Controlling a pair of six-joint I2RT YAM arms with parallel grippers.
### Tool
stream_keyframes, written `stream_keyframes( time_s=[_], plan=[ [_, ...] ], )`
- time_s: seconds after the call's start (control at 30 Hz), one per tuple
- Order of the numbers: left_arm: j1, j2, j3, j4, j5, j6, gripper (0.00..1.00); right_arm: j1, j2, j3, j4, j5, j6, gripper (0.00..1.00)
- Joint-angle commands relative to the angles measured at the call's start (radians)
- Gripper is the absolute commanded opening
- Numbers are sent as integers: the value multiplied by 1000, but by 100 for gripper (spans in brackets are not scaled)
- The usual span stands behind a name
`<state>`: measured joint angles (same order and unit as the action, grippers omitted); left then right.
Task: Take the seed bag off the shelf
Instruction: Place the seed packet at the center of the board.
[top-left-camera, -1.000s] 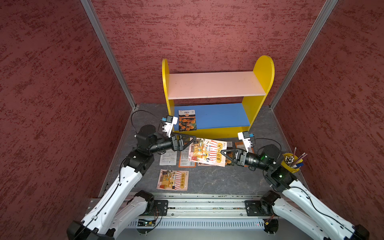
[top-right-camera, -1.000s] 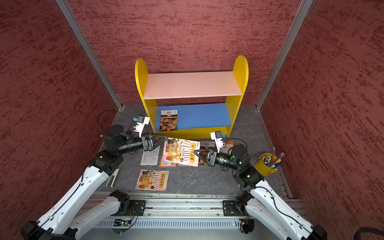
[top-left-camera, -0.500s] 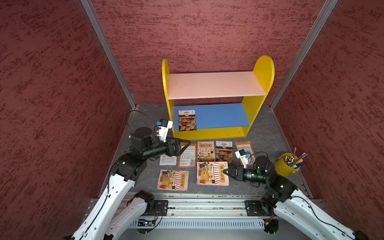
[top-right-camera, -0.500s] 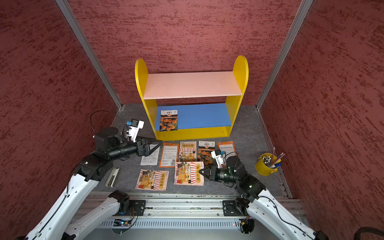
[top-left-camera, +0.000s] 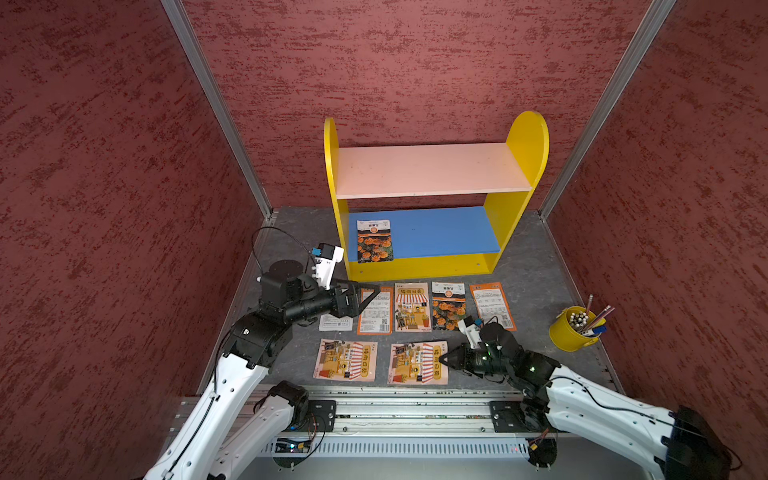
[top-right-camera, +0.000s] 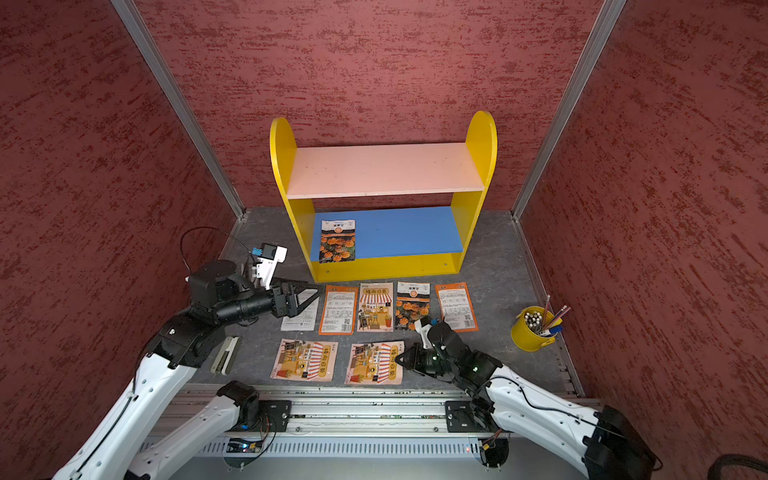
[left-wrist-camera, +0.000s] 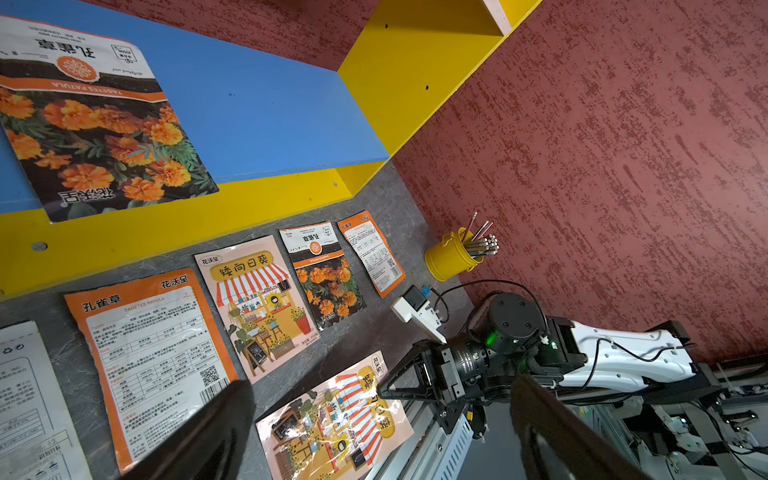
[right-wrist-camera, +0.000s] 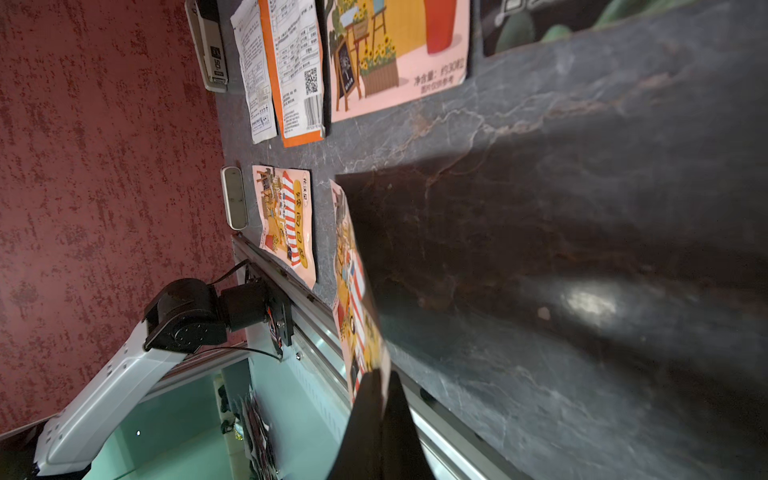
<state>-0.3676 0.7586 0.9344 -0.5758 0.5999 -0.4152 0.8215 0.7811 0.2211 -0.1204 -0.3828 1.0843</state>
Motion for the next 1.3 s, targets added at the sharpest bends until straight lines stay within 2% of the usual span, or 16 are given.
stream_keyframes(
  time_s=[0.0,0.4,0.67,0.83,1.03,1.27],
  plan=[
    [-3,-14,-18,15,-3,-10,100,8,27,-6,73,67,-3,0],
    [-19,-14,-32,27,0,-15,100,9,243,37,157,18,-101,0],
    [-22,-17,-37,24,-6,-16,100,9,294,69,123,60,-147,2],
    [-22,-12,-37,29,-5,-16,100,8,311,76,125,78,-154,12],
    [-22,-14,-37,29,-6,-18,100,8,289,75,52,139,-160,33],
    [-23,-18,-39,18,-17,-14,100,8,126,108,-219,273,-200,37]
  ],
)
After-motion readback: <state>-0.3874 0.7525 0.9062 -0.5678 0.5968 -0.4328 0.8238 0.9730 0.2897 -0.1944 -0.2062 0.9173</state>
